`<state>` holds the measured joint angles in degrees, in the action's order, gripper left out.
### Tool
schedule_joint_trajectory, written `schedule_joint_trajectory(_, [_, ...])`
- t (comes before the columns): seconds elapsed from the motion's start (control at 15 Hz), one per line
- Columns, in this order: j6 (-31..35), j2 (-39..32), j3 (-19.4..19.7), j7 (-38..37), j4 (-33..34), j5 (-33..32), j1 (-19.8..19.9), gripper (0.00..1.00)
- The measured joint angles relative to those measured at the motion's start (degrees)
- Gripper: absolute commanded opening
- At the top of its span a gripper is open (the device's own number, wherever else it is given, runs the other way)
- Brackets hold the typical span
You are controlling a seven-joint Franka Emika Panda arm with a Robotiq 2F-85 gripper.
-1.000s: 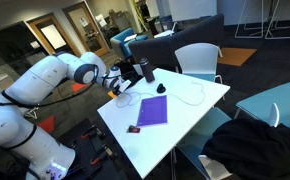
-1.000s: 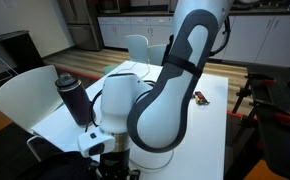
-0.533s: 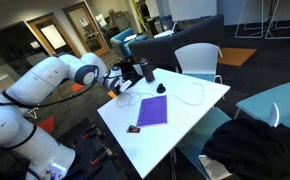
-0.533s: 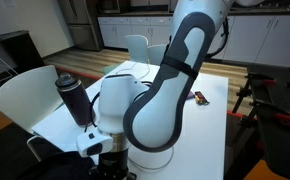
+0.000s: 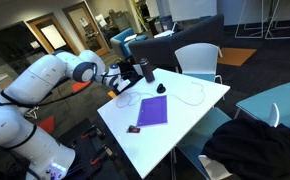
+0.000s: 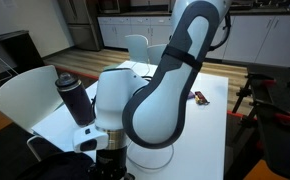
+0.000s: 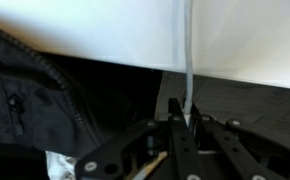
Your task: Place the cable's left and right ends in the center
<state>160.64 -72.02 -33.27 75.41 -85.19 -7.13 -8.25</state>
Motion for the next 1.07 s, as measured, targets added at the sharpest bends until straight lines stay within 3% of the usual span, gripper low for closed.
schedule_joint_trajectory(0.53, [-1.06,22.05,12.9,-24.81,-17.52,-1.59,-6.24,0.02])
schedule_joint_trajectory(0.8, [-1.25,30.77,17.78,-32.37,-26.53,-5.31,-7.03,0.02])
schedule_joint_trajectory(1.07, [1.76,34.55,23.57,-37.43,-32.03,-10.72,-6.78,0.02])
